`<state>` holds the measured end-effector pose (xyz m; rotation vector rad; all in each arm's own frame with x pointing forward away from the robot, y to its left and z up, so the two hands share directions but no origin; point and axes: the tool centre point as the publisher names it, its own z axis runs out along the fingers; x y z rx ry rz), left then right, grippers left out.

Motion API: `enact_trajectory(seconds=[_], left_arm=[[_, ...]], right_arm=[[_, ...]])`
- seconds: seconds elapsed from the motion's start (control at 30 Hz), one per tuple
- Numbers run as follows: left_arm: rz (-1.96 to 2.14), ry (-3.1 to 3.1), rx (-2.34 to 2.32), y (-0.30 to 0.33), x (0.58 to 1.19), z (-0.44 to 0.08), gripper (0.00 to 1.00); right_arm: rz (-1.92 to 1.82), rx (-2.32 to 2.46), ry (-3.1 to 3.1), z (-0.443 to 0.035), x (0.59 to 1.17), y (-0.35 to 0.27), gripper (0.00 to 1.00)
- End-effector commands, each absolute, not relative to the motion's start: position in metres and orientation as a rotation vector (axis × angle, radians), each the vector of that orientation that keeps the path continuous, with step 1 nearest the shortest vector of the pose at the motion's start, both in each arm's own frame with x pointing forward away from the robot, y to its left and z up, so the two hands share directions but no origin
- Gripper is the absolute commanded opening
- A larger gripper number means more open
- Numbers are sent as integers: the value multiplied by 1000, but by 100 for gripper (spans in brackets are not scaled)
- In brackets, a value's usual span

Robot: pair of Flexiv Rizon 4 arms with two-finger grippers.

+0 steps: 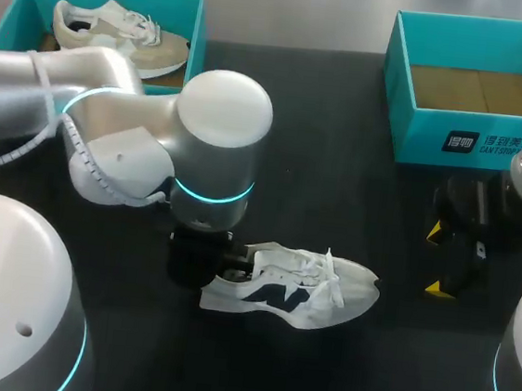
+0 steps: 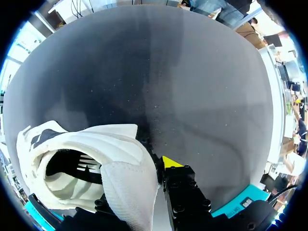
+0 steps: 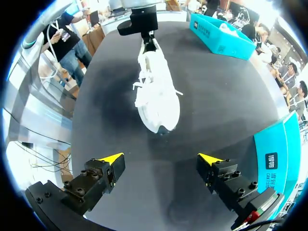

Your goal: Take the shoe out of the shoebox, open the shoe tongue, remove and reinsert the insole, then place the shoe into the shoebox

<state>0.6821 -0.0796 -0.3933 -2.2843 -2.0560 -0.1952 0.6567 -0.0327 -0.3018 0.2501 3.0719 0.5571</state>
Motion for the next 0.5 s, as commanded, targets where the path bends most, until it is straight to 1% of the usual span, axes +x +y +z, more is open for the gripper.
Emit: enact_trajectory(seconds=[0.03,0.17,0.2,0.27,0.37,0.4,0.43,0.47,0.5], left_arm=[[-188,-2053,-2281,-82,684,-398,0],[-180,-2055,-2280,-82,684,-398,0],[-178,-2054,-2279,-82,685,-398,7],[-175,-2053,-2274,-83,685,-399,29],[-173,-2050,-2274,-83,684,-400,51],[-170,-2051,-2275,-83,684,-400,77],[-161,-2056,-2281,-83,684,-399,97],[-143,-2065,-2285,-83,683,-398,100],[-138,-2072,-2289,-82,683,-397,100]], right_arm=[[553,252,3070,-303,656,-32,100],[553,252,3070,-303,656,-32,100],[553,252,3070,-303,656,-32,100],[553,252,3070,-303,656,-32,100],[553,252,3070,-303,656,-32,100],[553,252,3070,-303,656,-32,100],[553,252,3070,-303,656,-32,100],[553,252,3070,-303,656,-32,100],[553,252,3070,-303,656,-32,100]])
